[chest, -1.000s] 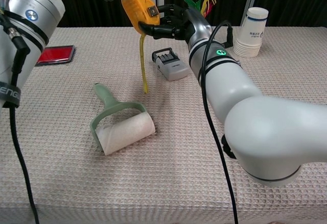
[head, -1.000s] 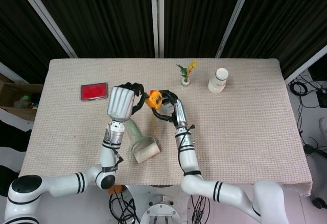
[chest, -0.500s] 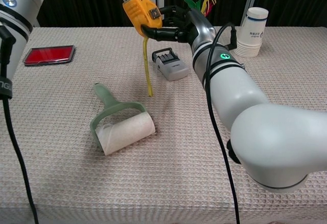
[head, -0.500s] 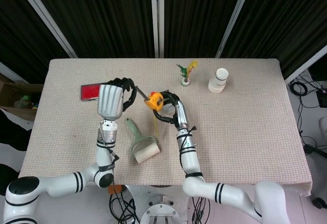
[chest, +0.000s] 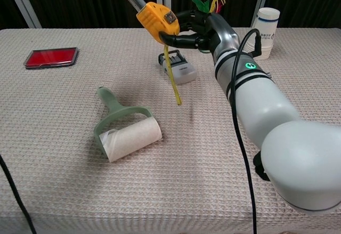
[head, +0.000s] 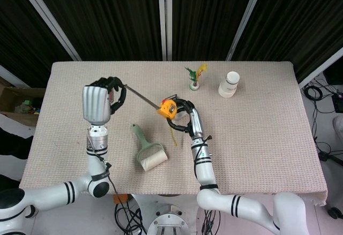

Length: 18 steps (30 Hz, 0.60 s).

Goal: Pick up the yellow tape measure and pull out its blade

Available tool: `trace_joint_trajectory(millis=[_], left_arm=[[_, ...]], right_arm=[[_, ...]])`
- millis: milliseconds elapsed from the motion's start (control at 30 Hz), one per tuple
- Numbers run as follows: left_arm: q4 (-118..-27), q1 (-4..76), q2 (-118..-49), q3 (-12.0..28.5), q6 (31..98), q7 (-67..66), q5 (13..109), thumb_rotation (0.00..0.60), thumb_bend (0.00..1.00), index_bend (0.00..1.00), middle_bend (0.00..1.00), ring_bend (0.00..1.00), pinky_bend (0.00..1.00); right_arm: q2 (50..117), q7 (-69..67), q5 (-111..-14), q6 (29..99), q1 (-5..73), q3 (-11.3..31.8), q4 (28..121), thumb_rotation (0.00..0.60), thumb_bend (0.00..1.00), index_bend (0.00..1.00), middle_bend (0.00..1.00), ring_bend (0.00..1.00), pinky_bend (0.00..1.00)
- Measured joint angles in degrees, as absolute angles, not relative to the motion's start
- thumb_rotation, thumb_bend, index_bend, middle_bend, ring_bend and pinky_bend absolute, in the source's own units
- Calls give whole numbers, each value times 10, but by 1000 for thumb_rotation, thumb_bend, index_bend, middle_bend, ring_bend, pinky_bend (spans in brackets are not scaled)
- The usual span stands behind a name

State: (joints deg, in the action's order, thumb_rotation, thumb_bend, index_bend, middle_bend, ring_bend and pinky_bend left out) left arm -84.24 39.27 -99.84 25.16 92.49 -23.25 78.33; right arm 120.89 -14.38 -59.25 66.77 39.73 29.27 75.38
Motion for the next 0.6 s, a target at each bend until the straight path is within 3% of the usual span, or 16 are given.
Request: trace_joint_trajectory(millis=[600], left_arm=[[-909, 351, -908, 279, 943, -214, 774, 600, 443, 662, 654, 640, 800]], right_arm=[[1196, -170, -602, 665, 351, 259, 728, 600, 327, 952, 707, 391, 0]])
